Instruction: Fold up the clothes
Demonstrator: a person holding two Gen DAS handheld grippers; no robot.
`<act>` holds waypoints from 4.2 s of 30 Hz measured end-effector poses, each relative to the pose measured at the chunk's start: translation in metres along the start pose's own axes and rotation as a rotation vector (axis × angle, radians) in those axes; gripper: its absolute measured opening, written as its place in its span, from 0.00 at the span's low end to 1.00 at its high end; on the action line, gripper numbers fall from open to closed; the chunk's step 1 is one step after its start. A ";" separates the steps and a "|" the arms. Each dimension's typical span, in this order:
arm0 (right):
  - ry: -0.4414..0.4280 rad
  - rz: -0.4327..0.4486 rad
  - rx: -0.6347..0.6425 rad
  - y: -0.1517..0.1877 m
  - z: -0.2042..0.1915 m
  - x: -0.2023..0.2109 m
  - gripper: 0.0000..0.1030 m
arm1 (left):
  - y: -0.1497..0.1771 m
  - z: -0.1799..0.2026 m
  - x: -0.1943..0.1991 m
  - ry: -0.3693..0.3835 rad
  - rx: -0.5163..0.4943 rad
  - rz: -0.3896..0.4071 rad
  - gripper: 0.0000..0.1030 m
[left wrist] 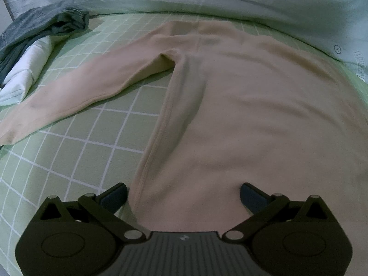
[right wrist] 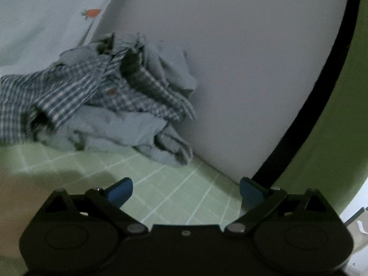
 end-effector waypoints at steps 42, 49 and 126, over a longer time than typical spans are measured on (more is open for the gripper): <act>-0.837 0.088 0.544 0.083 -0.130 0.222 1.00 | 0.036 -0.221 0.036 -0.042 0.456 0.045 1.00; -0.943 -0.013 0.664 0.128 -0.178 0.296 1.00 | 0.004 -0.305 0.028 -0.066 0.457 0.083 1.00; -1.064 -0.128 0.569 0.131 -0.162 0.290 0.99 | 0.020 -0.313 0.056 -0.073 0.565 0.228 0.36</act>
Point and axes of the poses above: each gripper's, at about its wrist camera, not at the fingertips, and x roughly against the way its jaws point, z to its right, y to its underside, the point moved 4 cm from there along -x, roughly the way its jaws point, and after that the axes turned 11 degrees about -z, right-handed, at the moved point
